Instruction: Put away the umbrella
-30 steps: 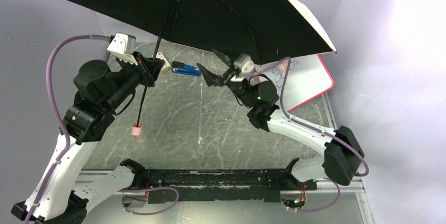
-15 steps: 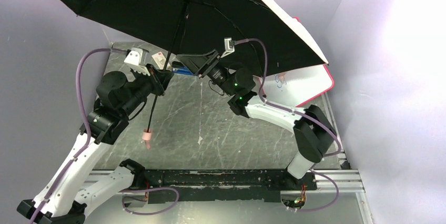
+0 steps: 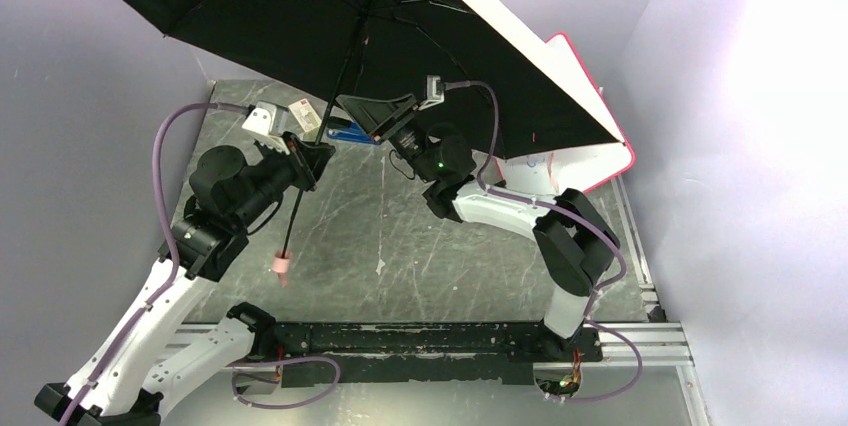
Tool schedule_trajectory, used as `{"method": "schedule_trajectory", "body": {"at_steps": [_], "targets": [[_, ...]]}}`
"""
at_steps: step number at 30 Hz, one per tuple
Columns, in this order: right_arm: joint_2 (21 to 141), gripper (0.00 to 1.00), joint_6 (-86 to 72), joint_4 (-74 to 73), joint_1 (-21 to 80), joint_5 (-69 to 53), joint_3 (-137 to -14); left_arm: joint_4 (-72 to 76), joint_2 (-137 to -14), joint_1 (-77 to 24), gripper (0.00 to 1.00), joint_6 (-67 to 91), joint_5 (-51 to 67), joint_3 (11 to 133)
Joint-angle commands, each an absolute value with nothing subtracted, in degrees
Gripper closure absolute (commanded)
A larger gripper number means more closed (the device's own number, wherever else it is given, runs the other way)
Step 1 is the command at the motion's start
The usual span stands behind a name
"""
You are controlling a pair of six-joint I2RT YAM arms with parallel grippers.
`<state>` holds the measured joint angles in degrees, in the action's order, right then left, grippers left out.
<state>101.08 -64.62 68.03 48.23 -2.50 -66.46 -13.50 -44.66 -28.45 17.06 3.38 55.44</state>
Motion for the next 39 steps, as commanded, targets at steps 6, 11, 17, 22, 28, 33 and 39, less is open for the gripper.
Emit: {"method": "schedule_trajectory", "body": {"at_steps": [6, 11, 17, 22, 28, 33, 39], "targets": [[102.3, 0.32, -62.8, 74.1, 48.2, 4.3, -69.0, -6.8, -42.4, -28.4, 0.95, 13.9, 10.3, 55.1], [105.3, 0.34, -62.2, 73.0, 47.3, 5.9, -72.9, -7.2, -41.9, -28.4, 0.95, 13.6, 12.8, 54.8], [106.8, 0.55, -62.9, 76.4, 45.7, 5.1, -73.8, -8.3, -41.4, -28.4, 0.95, 13.7, 13.0, 54.5], [107.0, 0.86, -62.8, 78.9, 45.2, 3.2, -72.3, -8.8, -41.5, -28.4, 0.95, 14.2, 11.2, 54.3], [105.9, 1.00, -58.8, 78.5, 45.3, 0.4, -71.2, -8.5, -45.3, -28.4, 0.56, 14.3, 14.1, 56.9], [104.2, 1.00, -57.2, 77.0, 45.4, 0.3, -69.6, -6.2, -48.0, -28.4, 0.42, 14.5, 13.4, 59.0], [104.0, 1.00, -59.1, 76.8, 45.4, -1.3, -68.8, -2.3, -51.4, -28.4, 0.42, 14.8, 12.8, 59.5]]}}
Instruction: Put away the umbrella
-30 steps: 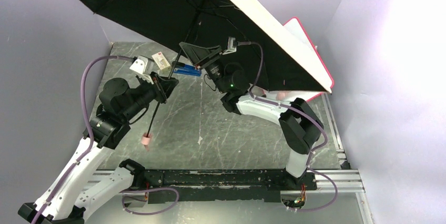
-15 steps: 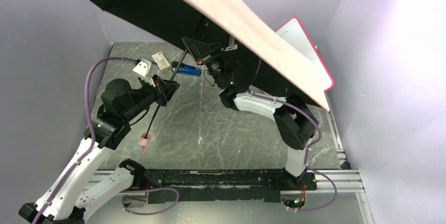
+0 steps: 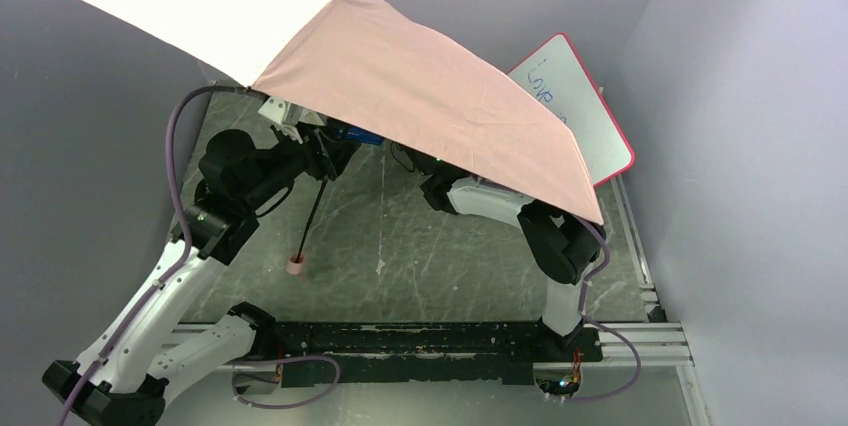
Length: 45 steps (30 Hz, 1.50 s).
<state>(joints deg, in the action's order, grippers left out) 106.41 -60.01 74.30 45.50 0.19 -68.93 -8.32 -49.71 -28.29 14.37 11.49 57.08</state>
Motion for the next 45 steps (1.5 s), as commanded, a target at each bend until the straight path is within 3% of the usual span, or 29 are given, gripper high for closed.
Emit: {"method": "schedule_trajectory", "body": {"at_steps": [1, 9, 22, 28, 35, 40, 43, 45], "targets": [[103.9, 1.00, -59.5, 77.0, 45.4, -1.4, -68.7, -2.2, -52.0, -28.3, 0.42, 14.7, 12.8, 59.6], [102.5, 1.00, -61.1, 76.3, 45.4, -2.1, -67.8, -1.4, -54.1, -28.4, 0.45, 13.3, 13.4, 56.5], [102.0, 1.00, -63.1, 75.9, 45.4, -2.8, -68.1, -0.4, -54.6, -28.4, 0.62, 14.4, 16.8, 51.9], [101.0, 1.00, -62.0, 75.6, 45.4, -1.8, -67.4, -2.6, -53.8, -28.4, 0.49, 13.9, 16.2, 51.2], [101.2, 1.00, -62.3, 75.7, 45.4, -1.6, -67.1, -4.3, -51.5, -28.4, 0.47, 14.0, 12.4, 49.3], [101.5, 1.00, -64.0, 76.7, 45.4, -4.1, -67.0, -0.6, -52.8, -28.4, 0.58, 16.4, 13.5, 48.0], [100.2, 1.00, -64.2, 76.0, 45.4, -4.6, -64.6, 3.6, -55.2, -28.4, 0.70, 18.7, 14.5, 48.0], [99.4, 1.00, -64.1, 75.5, 45.4, -5.0, -63.3, 4.3, -57.2, -28.4, 0.84, 19.1, 16.0, 49.0]]}}
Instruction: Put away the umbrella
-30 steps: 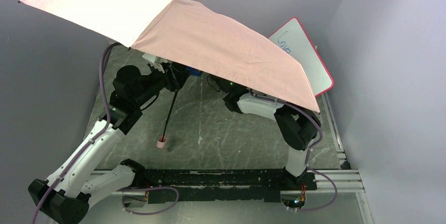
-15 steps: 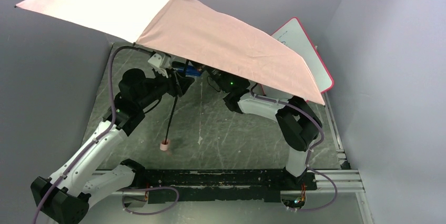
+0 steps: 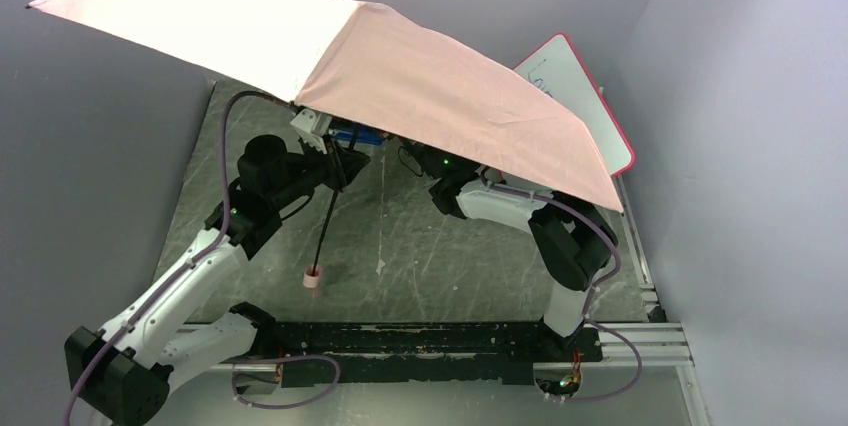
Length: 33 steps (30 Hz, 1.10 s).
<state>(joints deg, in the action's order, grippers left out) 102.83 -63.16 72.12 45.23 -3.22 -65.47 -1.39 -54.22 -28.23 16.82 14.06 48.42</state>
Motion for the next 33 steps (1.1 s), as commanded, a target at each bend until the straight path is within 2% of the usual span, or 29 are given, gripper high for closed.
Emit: {"method": "schedule_trajectory", "body": {"at_steps": [1, 7, 12, 15, 17, 24, 28, 33], "targets": [[99.0, 1.00, -64.1, 75.2, 45.4, -5.3, -62.8, 4.0, -58.2, -28.4, 0.93, 19.4, 16.5, 49.6], [95.5, 0.99, -58.2, 67.1, 45.3, -11.9, -62.8, 3.1, -58.3, -28.4, 0.95, 20.0, 16.4, 50.1], [90.2, 0.78, -48.9, 54.6, 45.4, -12.2, -61.6, 2.2, -57.0, -28.4, 0.95, 20.5, 14.9, 49.9], [88.7, 0.52, -47.4, 53.1, 45.3, -11.8, -59.2, 1.3, -57.7, -28.4, 0.95, 19.9, 16.3, 50.9], [87.4, 0.42, -46.1, 50.4, 45.4, -11.1, -57.9, 1.0, -57.7, -28.4, 0.95, 19.8, 16.3, 51.3], [81.0, 0.31, -38.2, 36.3, 45.4, -8.5, -54.5, 1.0, -57.6, -28.4, 0.95, 20.1, 15.2, 52.0], [77.2, 0.19, -35.3, 28.7, 45.4, -5.0, -52.8, 0.3, -57.7, -28.4, 0.95, 19.8, 13.8, 52.1], [74.2, 0.15, -35.6, 20.8, 45.3, -0.2, -51.9, 0.2, -56.6, -28.4, 0.95, 20.6, 8.9, 51.5]]}}
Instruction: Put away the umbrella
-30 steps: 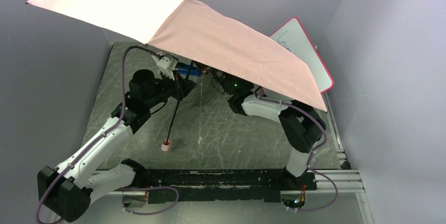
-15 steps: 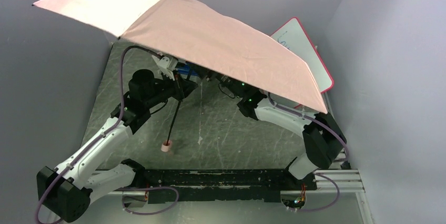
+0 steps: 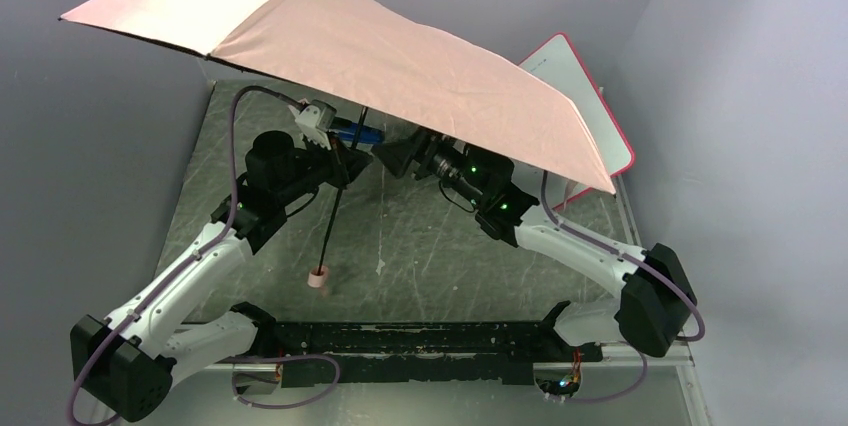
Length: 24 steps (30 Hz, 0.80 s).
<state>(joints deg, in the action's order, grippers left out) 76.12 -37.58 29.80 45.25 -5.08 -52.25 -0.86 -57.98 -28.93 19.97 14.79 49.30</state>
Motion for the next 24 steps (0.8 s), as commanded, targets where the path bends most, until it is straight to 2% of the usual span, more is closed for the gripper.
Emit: {"method": "schedule_trajectory", "body": {"at_steps": [1, 8, 13, 24], "targets": [[74.2, 0.15, -36.0, 18.5, 45.4, 2.0, -52.3, 0.1, -56.2, -28.4, 0.95, 20.8, 7.8, 51.3], [74.9, 0.06, -36.3, 6.8, 45.4, 6.8, -55.0, -3.6, -57.3, -28.4, 0.95, 21.1, 7.0, 52.9], [75.0, 0.05, -36.0, 4.3, 45.3, 8.4, -55.5, -4.0, -57.8, -28.4, 0.95, 19.7, 8.9, 53.4], [73.8, 0.09, -42.1, 23.0, 45.3, 2.7, -54.8, -3.6, -54.4, -28.4, 0.95, 16.9, 7.5, 51.5]]}}
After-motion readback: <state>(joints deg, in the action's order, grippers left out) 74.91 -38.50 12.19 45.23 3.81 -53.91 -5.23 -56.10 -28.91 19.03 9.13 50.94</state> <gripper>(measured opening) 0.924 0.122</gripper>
